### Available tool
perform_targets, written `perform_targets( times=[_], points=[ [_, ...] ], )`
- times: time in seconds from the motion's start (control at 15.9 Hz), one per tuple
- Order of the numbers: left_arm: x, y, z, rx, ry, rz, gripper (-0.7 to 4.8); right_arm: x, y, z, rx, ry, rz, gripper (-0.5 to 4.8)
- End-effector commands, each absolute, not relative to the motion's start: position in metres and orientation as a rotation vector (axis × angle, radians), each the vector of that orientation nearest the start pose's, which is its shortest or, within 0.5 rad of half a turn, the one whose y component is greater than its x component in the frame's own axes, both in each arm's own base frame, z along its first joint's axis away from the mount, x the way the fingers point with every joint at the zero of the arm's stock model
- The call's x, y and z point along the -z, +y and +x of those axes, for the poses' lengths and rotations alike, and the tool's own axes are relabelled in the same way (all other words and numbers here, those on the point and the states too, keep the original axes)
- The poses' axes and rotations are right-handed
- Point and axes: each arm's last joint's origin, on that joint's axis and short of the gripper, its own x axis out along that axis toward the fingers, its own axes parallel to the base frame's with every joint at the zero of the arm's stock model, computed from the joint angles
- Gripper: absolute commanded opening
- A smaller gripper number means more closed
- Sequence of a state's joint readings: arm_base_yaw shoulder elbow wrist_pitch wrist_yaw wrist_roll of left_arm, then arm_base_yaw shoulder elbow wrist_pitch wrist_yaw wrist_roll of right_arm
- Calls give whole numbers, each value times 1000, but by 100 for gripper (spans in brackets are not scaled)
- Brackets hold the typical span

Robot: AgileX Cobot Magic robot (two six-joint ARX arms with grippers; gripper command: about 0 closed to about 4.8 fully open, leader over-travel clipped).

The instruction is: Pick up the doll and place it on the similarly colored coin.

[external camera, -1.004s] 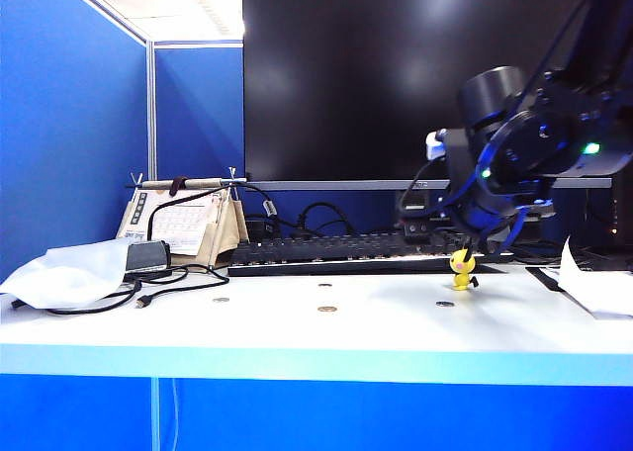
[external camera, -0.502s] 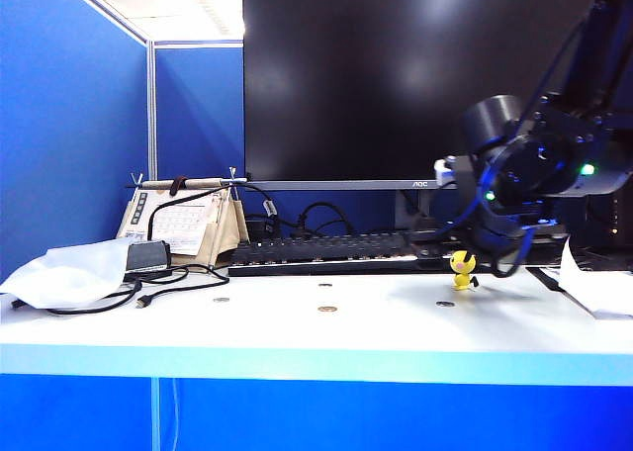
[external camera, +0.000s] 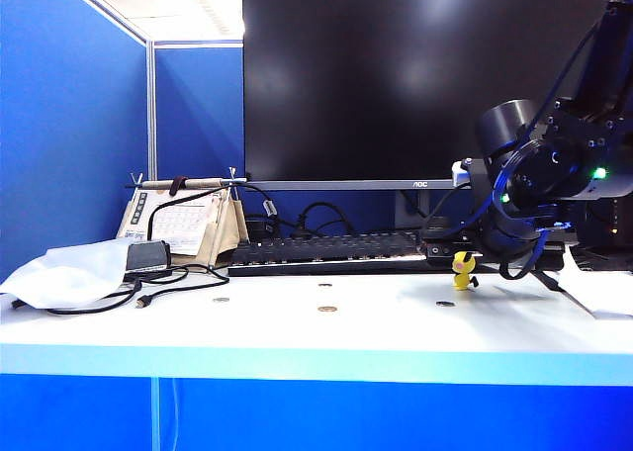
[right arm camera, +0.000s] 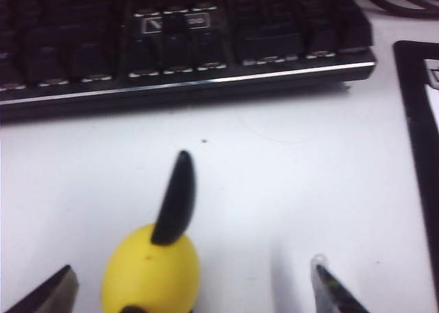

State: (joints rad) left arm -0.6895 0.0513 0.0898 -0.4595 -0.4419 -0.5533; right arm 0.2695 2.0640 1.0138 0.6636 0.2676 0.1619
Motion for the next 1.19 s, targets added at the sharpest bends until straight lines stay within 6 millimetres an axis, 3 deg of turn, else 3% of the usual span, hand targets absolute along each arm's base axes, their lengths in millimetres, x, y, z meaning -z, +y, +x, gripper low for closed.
perform_targets(
  times=[0.06,1.19],
  points=[
    [-147,-44,73,135,410,-314,296,-120,102,396,26,354,66,420],
    [-149,-45,74,139,393,-337,296,-116,103,395,-37,399,68,420]
  ],
)
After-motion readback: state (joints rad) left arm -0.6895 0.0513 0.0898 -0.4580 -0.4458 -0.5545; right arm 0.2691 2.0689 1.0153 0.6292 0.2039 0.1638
